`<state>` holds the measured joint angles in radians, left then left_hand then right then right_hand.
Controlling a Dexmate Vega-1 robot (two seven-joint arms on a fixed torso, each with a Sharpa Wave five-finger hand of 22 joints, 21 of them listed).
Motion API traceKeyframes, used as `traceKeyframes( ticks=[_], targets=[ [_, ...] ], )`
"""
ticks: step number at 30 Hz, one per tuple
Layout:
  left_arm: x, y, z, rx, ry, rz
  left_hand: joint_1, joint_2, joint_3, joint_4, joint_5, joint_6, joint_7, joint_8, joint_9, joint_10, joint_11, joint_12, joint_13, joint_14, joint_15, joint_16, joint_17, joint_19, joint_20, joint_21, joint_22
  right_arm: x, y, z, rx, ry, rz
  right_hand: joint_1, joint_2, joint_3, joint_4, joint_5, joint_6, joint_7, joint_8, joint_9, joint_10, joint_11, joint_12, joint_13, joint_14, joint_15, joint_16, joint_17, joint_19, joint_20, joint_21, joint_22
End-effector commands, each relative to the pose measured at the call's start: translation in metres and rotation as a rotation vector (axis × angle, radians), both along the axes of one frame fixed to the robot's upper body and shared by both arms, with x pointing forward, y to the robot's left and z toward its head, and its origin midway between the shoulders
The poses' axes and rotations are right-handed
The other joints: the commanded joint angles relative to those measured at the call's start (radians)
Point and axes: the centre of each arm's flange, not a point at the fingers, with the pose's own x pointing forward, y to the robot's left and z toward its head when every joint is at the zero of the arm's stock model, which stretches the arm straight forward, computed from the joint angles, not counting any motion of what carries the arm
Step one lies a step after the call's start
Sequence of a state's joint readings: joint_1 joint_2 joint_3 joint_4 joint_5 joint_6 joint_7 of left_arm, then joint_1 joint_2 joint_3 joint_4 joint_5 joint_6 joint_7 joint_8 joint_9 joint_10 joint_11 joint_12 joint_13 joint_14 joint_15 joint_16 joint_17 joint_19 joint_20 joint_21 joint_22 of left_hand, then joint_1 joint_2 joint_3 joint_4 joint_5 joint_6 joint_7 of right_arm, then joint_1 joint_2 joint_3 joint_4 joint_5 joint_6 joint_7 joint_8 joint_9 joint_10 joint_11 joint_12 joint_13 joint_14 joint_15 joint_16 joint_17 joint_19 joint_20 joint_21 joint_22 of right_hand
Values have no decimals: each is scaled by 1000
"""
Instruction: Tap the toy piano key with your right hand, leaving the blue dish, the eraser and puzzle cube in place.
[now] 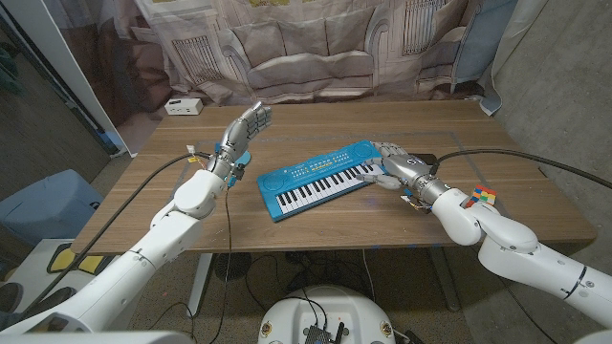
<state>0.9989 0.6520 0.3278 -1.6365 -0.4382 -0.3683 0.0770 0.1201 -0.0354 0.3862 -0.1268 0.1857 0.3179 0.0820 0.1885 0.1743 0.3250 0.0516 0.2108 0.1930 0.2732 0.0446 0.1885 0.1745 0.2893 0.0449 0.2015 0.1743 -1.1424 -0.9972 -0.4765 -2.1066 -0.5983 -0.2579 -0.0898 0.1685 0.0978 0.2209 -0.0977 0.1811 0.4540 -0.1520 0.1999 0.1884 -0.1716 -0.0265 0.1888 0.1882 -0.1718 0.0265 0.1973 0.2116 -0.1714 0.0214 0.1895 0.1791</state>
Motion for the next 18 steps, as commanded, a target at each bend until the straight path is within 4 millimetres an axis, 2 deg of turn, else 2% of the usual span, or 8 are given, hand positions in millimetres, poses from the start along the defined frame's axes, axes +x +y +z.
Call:
traceKeyframes(
  ticks=[1,13,18],
  targets=[
    [-1,2,-2,-4,5,5,5,1,-1,0,4,4,1,0,5,1,-2,-1,2,3,2,-2,4,3,7,-3,4,6,1,-2,-8,21,-11,-10,2,-1,5,2,14,-1,5,2,-106,-6,5,5,-277,7,7,6,-214,5,4,3],
    [3,0,-1,-4,9,-2,6,2,-1,0,4,5,3,0,5,1,7,-1,2,2,3,-2,4,3,6,-3,4,12,1,-4,-15,31,-23,-13,4,0,6,3,24,-2,7,2,-103,-9,7,5,-276,8,9,5,-213,6,6,3],
    [4,-1,-1,-7,12,0,6,3,-2,0,4,4,3,-1,5,1,-4,-2,2,2,3,-2,4,2,7,-3,4,15,-1,-5,-15,38,-31,-14,4,0,6,3,28,0,8,2,-102,-8,8,5,-276,7,9,5,-213,6,6,3]
  ],
)
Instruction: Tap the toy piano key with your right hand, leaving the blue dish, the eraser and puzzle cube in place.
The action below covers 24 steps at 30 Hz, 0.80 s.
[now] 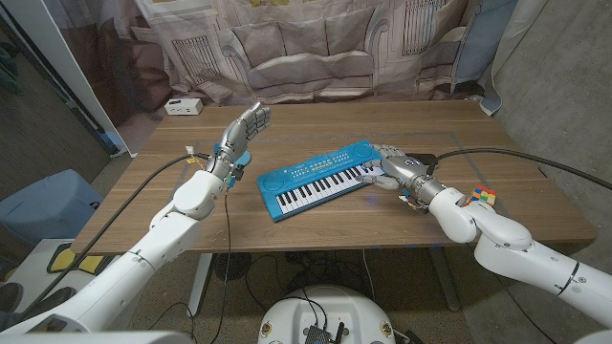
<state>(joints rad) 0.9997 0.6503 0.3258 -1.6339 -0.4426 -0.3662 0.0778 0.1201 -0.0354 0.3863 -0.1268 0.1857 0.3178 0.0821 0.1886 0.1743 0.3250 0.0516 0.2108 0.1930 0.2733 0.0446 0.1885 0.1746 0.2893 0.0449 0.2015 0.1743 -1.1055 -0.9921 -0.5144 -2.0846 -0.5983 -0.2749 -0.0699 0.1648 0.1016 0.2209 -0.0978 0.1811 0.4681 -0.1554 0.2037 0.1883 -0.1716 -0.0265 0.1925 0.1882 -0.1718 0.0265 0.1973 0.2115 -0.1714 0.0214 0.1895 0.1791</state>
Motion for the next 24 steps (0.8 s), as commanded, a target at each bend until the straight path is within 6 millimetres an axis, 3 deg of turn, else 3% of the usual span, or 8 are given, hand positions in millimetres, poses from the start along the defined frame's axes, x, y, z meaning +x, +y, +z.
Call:
traceKeyframes(
  ticks=[1,24],
  targets=[
    [3,-3,0,-2,8,-3,6,3,-2,0,4,4,4,-1,5,2,0,-2,2,2,3,-2,4,3,7,-3,4,6,-2,-2,-6,16,-15,-10,1,0,6,3,15,3,5,2,-102,-8,4,5,-276,7,9,5,-213,6,7,3],
    [3,-6,-7,-16,15,2,7,5,-2,0,4,5,3,0,5,2,0,-2,2,3,5,-2,4,3,10,-3,4,16,-2,-8,-32,47,-24,-10,3,4,5,4,42,0,11,2,-92,-11,9,4,-268,10,14,3,-210,9,10,3]
  ],
)
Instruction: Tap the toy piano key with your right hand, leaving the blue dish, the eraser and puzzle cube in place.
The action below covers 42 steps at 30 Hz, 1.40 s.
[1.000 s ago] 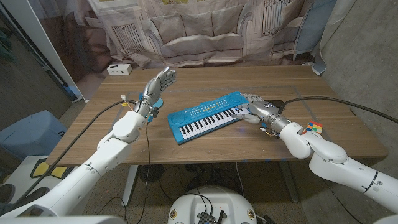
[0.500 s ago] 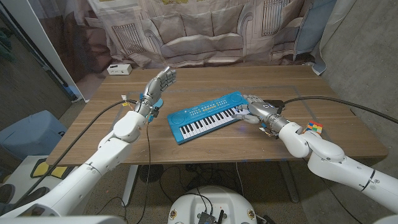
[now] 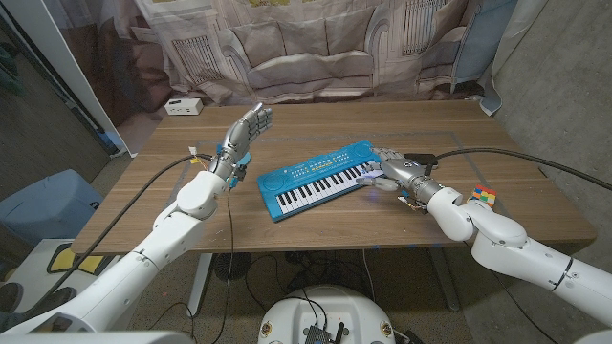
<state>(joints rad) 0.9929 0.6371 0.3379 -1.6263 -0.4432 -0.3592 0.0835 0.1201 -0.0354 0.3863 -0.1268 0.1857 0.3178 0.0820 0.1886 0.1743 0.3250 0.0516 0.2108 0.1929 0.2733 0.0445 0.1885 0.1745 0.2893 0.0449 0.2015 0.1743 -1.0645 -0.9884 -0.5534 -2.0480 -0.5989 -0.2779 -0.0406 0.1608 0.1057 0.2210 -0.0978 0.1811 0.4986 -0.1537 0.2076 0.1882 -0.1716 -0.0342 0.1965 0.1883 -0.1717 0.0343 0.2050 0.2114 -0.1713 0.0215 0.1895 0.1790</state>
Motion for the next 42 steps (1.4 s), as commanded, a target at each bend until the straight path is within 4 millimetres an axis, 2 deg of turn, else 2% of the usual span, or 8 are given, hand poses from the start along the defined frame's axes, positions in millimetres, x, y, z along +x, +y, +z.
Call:
traceKeyframes(
  ticks=[1,42],
  targets=[
    [0,0,-4,-10,4,7,7,5,-2,0,4,5,3,0,5,1,0,-2,2,3,5,-2,4,3,10,-3,4,4,-1,-3,-10,12,-7,-6,-1,4,5,4,14,-1,8,3,-91,-3,5,4,-267,2,6,3,-210,9,10,3],
    [1,-1,-7,-18,14,2,9,12,-2,1,4,4,3,-1,5,1,1,-3,2,1,5,-2,4,-1,15,-4,5,13,1,-12,-64,16,-51,-3,0,9,0,4,37,-4,7,3,-76,-9,9,4,-251,5,12,1,-203,14,14,2]
  ],
)
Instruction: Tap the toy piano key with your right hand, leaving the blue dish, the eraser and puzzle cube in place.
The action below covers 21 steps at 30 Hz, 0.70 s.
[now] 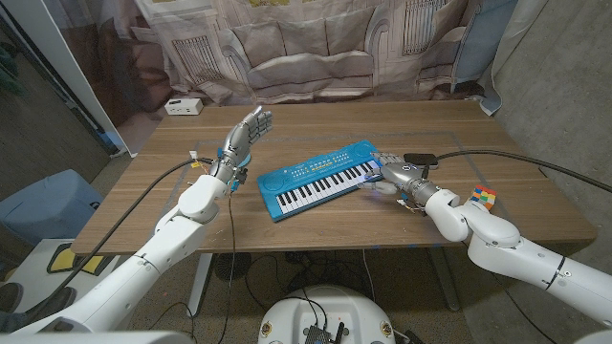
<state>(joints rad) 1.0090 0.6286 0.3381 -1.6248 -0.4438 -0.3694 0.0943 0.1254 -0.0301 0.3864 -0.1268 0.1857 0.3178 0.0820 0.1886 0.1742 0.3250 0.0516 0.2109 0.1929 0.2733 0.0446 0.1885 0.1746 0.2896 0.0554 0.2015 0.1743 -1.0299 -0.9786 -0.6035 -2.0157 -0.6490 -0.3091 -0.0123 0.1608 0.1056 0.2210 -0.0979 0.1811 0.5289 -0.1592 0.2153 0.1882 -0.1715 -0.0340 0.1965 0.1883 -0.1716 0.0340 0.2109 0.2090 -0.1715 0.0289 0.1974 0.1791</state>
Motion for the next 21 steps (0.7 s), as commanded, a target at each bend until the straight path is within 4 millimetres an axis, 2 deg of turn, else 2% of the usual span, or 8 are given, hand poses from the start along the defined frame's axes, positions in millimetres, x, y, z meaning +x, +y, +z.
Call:
traceKeyframes(
  ticks=[1,21],
  targets=[
    [2,-1,1,-2,8,1,4,7,-2,1,4,5,1,-1,5,1,2,-3,2,2,4,-2,4,-1,5,-4,5,3,2,-3,-18,-1,-8,-3,0,9,0,4,7,2,0,3,-75,-9,9,4,-251,6,6,3,-203,6,6,2],
    [4,0,-6,-12,21,-1,4,11,-1,2,5,7,5,0,5,3,-2,-2,2,2,4,-2,4,-2,6,-4,5,2,6,-10,-51,5,-24,-2,0,12,-2,4,37,-1,6,3,-57,-12,14,4,-242,5,9,2,-198,8,8,2]
  ],
)
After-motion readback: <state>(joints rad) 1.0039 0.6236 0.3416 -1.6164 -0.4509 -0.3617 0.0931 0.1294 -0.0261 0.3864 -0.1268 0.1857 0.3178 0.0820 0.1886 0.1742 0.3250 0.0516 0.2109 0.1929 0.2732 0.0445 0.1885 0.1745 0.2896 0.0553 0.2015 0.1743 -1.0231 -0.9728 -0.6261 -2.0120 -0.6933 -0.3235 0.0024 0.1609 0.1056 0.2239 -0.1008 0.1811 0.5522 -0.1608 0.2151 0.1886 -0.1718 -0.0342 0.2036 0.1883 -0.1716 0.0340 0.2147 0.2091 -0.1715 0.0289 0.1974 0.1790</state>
